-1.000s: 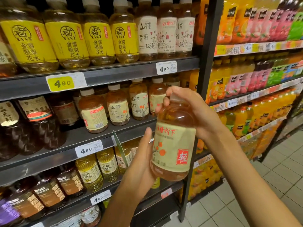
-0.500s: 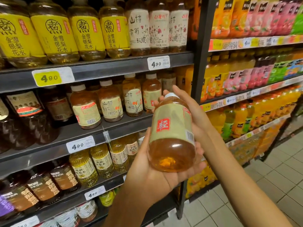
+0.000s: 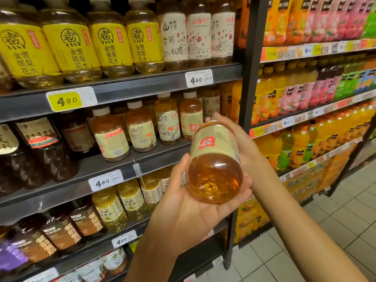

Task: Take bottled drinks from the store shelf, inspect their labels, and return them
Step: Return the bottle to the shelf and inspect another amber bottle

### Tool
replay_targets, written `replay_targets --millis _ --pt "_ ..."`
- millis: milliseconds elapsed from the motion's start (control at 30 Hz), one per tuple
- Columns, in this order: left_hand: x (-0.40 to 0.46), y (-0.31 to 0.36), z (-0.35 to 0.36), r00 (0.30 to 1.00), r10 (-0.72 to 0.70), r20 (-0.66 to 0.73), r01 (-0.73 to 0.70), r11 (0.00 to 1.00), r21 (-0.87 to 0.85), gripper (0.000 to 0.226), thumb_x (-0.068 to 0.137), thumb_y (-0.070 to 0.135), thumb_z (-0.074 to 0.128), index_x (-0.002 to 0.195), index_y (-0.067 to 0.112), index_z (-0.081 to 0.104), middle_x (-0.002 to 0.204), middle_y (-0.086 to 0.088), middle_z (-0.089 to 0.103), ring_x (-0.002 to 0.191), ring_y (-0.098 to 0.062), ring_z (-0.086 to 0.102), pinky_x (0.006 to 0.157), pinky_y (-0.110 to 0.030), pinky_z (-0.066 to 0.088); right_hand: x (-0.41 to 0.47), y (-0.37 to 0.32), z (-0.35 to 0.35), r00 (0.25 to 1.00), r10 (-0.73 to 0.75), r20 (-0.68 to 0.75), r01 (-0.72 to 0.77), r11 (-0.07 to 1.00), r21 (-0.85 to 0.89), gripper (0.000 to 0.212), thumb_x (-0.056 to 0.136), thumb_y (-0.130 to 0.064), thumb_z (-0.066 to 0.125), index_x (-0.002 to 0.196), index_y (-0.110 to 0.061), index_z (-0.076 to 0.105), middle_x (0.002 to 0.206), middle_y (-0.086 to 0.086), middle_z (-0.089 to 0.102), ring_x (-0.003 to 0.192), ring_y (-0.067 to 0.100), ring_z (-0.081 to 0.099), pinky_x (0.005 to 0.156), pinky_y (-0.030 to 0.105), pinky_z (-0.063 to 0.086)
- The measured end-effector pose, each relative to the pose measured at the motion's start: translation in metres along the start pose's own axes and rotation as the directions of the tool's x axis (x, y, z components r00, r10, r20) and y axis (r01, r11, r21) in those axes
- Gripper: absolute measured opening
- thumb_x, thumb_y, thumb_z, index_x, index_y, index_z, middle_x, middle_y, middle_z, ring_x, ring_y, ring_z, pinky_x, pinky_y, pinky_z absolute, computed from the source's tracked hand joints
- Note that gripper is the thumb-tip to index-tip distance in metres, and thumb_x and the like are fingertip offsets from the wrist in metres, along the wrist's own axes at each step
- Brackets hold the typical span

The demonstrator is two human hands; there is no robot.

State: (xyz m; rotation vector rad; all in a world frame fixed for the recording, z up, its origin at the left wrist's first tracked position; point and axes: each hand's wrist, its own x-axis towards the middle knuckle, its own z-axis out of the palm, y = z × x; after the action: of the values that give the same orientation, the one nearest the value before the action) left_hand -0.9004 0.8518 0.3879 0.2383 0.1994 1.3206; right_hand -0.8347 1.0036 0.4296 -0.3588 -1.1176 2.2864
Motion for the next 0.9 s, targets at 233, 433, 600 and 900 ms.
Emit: replay_targets --millis 233,433,600,900 --pt "0.004 0.017 -0.014 0.978 0.129 -0.164 -0.111 0.987 0.115 0.063 0.088 0.053 0.054 0.132 0.007 0.055 0.121 -0.028 0.06 0.098 -0.04 0.064 0.078 -0.043 0.055 0.001 -0.015 0.009 0.911 -0.392 0.13 0.401 0.915 -0.05 0.014 0.093 -0.025 0.056 0.084 -0.015 0.06 0.081 0.005 0.063 0.079 0.021 0.068 0.075 0.035 0.054" --pt "0.001 0.012 -0.021 0.958 0.258 -0.128 -0.217 0.938 0.269 0.062 0.073 0.049 0.076 0.121 0.01 0.065 0.122 -0.025 0.062 0.099 -0.039 0.066 0.077 -0.046 0.054 -0.015 -0.005 0.023 0.846 -0.519 0.122 0.533 0.81 -0.244 0.023 0.094 -0.031 0.051 0.102 -0.012 0.06 0.097 0.007 0.072 0.095 0.023 0.07 0.075 0.031 0.056" --pt "0.002 0.018 -0.027 0.916 0.401 -0.007 -0.376 0.864 0.337 0.05 0.081 0.05 0.061 0.118 0.018 0.067 0.125 -0.017 0.063 0.108 -0.034 0.064 0.08 -0.047 0.054 -0.03 0.01 0.024 0.863 -0.484 0.143 0.496 0.761 -0.418 0.045 0.081 -0.051 0.059 0.113 -0.02 0.061 0.108 0.005 0.071 0.102 0.021 0.067 0.085 0.031 0.054" --pt "-0.006 0.03 -0.031 0.871 0.467 0.152 -0.313 0.288 0.905 0.085 0.057 0.067 0.075 0.129 0.034 0.044 0.125 0.01 0.063 0.117 -0.01 0.059 0.085 -0.018 0.051 -0.04 0.009 0.024 0.779 -0.585 0.226 0.625 0.689 -0.367 0.043 0.075 -0.026 0.067 0.115 -0.013 0.059 0.102 0.001 0.071 0.098 0.02 0.066 0.08 0.032 0.053"
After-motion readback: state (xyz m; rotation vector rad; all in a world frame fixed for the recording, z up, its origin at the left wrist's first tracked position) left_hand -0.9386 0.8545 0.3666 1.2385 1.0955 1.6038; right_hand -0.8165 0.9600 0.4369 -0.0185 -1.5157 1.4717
